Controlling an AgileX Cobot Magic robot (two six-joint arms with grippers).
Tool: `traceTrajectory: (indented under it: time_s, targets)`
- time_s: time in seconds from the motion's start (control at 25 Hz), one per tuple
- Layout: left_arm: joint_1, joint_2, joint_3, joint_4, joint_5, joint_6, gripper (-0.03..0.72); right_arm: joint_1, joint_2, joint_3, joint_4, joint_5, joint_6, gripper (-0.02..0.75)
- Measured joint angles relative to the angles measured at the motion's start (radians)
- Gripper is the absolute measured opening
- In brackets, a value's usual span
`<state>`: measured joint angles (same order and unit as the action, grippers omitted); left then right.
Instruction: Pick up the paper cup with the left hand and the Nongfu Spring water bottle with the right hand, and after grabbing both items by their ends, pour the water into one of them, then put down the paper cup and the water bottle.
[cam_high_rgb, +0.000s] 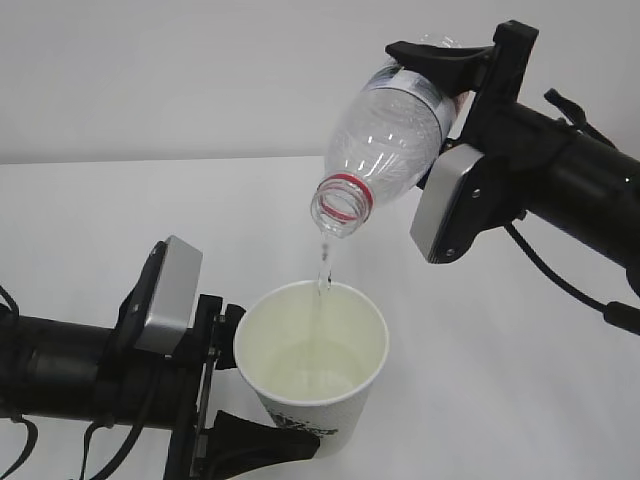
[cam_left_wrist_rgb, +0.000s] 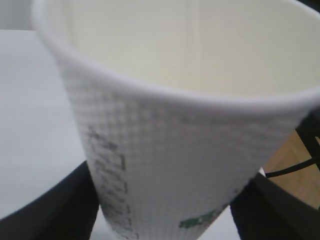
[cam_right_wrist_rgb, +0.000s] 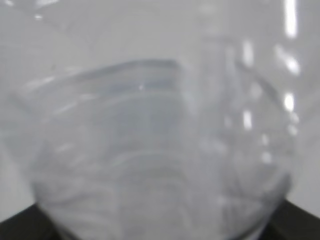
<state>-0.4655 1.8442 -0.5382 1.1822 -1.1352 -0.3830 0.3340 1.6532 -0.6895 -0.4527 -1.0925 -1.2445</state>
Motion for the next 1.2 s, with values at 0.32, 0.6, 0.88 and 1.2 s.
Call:
traceTrajectory:
  time_s: [0.32, 0.6, 0.88, 1.2]
  targets:
    - [0.0, 0.0, 0.0, 0.0, 0.002, 0.0, 0.554, 0.0, 0.0, 0.0, 0.0, -0.002, 0.0, 0.492]
    - [0.0, 0.0, 0.0, 0.0, 0.004, 0.0, 0.554, 0.0, 0.0, 0.0, 0.0, -0.004, 0.0, 0.492]
    - [0.0, 0.0, 0.0, 0.0, 0.004, 0.0, 0.554, 0.0, 0.0, 0.0, 0.002, -0.004, 0.0, 0.492]
    - [0.0, 0.0, 0.0, 0.0, 0.004, 0.0, 0.554, 0.0, 0.0, 0.0, 0.002, -0.004, 0.0, 0.492]
